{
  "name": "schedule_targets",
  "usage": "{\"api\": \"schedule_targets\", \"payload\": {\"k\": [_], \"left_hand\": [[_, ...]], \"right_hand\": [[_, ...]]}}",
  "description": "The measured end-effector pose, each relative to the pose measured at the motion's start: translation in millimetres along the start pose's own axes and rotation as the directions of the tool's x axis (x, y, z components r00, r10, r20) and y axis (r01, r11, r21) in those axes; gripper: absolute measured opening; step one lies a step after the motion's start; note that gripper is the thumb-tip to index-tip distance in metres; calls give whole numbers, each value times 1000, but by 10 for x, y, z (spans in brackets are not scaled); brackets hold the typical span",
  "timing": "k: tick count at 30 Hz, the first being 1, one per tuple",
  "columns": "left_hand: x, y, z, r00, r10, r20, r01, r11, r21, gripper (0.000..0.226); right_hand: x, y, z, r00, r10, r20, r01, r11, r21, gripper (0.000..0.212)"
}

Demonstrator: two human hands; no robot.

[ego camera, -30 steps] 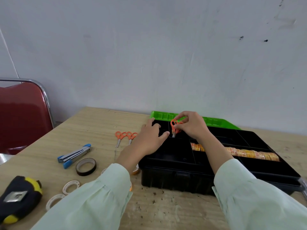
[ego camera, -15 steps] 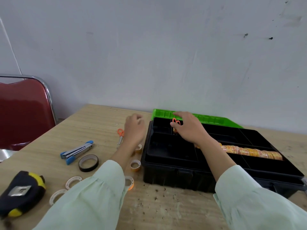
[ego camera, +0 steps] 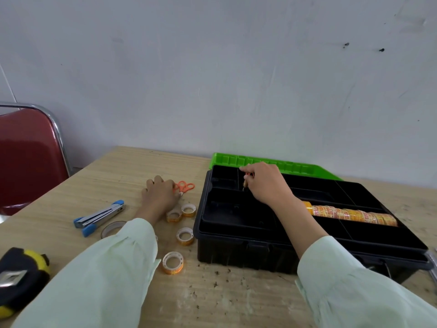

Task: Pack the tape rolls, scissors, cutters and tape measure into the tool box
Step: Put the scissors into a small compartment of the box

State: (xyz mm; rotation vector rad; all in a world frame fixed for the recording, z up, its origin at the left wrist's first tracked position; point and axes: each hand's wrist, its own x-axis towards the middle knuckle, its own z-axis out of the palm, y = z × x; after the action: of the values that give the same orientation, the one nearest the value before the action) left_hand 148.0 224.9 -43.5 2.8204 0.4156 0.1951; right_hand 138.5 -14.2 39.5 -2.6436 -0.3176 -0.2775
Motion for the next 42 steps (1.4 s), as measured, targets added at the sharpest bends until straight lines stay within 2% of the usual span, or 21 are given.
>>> {"api": "schedule_targets", "payload": {"k": [4, 9, 12, 14, 17, 19, 21, 23, 25, 28, 30, 37, 42], "left_hand": [[22, -41, 1, 999, -1, -54, -3, 997, -76, 34], [28, -57, 0, 996, -26, -80, 14, 989, -148, 29], [30, -43, -36, 991, -73, -109, 29, 935, -354, 28], [21, -31, -83, 990, -78, -117, 13, 879, -476, 35], [-5, 5, -171, 979, -94, -178, -24, 823, -568, 37], [-31, 78, -276, 952, -112, -285, -92, 784, -614, 25], [-83, 216, -462, 897, -88, -433, -224, 754, -617, 11], [-184, 417, -722, 816, -6, -578, -400, 716, -572, 13], [-313, 658, -970, 756, 84, -649, -528, 664, -529, 10], [-434, 1029, -1106, 761, 193, -619, -615, 516, -596, 19], [-459, 1236, -1032, 787, 244, -567, -606, 482, -633, 21], [-419, 1506, -617, 837, 357, -416, -547, 590, -594, 19], [-390, 1515, -550, 831, 451, -326, -555, 717, -422, 21]], "right_hand": [[69, 5, -32, 1000, -1, 3, 1, 1000, -20, 35], [122, 7, -148, 994, 1, 113, 11, 994, -106, 40], [122, 16, -212, 979, -33, 200, 58, 991, -120, 45], [102, 26, -257, 977, -54, 208, 65, 997, -48, 49], [59, 65, -315, 990, -38, 132, 27, 996, 83, 50], [24, 85, -333, 997, -39, 71, 28, 989, 147, 46], [-10, 88, -345, 999, -34, 3, 32, 975, 219, 41], [-36, 73, -363, 997, -19, -71, 40, 954, 297, 35], [-52, 47, -385, 990, -11, -138, 63, 925, 374, 31], [-74, 8, -447, 976, 11, -217, 90, 889, 450, 28], [-95, 28, -458, 969, 34, -243, 78, 896, 436, 27], [-189, 209, -301, 971, 80, -224, -2, 945, 328, 31], [-155, 224, -266, 971, 97, -219, -31, 958, 286, 30]]}}
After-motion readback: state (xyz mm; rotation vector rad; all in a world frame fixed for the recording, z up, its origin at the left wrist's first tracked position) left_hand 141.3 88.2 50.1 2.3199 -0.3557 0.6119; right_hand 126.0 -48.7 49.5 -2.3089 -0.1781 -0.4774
